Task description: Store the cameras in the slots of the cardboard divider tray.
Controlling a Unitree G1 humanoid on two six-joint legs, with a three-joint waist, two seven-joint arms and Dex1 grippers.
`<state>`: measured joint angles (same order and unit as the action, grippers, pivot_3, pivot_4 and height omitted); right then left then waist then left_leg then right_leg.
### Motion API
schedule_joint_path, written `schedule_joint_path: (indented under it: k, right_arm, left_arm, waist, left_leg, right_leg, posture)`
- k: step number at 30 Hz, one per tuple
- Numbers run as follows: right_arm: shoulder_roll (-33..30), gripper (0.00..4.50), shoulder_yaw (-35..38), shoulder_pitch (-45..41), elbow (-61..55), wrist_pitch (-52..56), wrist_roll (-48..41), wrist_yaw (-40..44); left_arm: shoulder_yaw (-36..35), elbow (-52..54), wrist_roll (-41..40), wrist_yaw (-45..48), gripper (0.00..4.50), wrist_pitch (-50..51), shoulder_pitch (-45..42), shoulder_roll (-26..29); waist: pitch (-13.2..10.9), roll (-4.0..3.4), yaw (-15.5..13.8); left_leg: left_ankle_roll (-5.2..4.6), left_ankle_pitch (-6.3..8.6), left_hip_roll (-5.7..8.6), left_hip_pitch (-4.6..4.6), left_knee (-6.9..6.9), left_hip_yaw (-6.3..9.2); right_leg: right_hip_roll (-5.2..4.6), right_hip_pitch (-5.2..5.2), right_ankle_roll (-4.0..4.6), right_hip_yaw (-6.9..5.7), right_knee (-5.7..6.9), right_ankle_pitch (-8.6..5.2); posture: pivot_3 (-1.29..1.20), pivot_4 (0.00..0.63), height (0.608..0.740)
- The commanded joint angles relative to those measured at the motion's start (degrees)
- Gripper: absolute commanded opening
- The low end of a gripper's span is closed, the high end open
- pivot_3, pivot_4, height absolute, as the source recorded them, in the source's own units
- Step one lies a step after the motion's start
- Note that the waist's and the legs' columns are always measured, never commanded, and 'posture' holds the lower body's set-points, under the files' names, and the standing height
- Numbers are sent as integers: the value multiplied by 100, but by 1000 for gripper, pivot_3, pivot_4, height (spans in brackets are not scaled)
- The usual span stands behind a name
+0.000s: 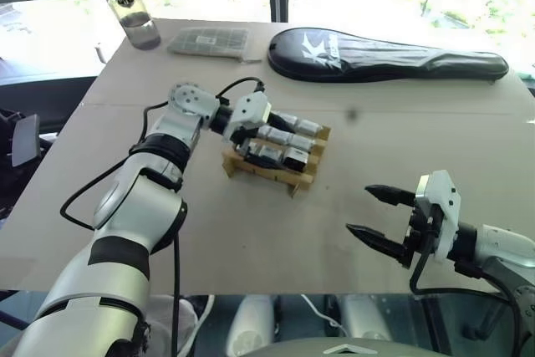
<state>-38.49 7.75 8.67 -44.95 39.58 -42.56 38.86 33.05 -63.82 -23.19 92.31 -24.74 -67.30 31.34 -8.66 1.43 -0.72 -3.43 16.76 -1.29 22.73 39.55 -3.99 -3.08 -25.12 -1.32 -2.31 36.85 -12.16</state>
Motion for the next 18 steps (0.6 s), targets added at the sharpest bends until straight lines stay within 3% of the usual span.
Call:
schedule_joint_path:
  k: [1,10,13,18]
  right_arm:
    - [-80,4500,134,13,-238,-77,-96,-39]
    - [-59,4500,78,189,-366,-91,-84,-237]
    - [-38,4500,54,263,-431,-101,-82,-301]
    - [-40,4500,8,294,-431,-161,22,-385]
  left_arm:
    - [-41,250,-219,19,4434,-11,-1,-17]
    - [249,94,22,19,4434,36,-119,-78]
    - [328,182,-90,19,3647,150,-80,-64]
    - [342,204,-130,19,1150,186,-95,-96]
  waist:
    - [0,0,-2]
    - [0,0,-4]
    - [0,1,-3]
    - [1,1,-4]
  left_leg:
    - [0,0,0,0,0,0]
    - [-1,0,0,0,1,1]
    - [-1,1,0,0,1,-1]
    - [-1,1,0,0,2,0]
  right_leg:
    - [0,0,0,0,0,0]
    - [1,0,0,-1,0,0]
    - [0,0,0,2,0,0]
    - [1,0,0,1,0,0]
  posture:
    - [0,150,740]
    - [0,150,740]
    - [0,150,740]
    - [0,150,740]
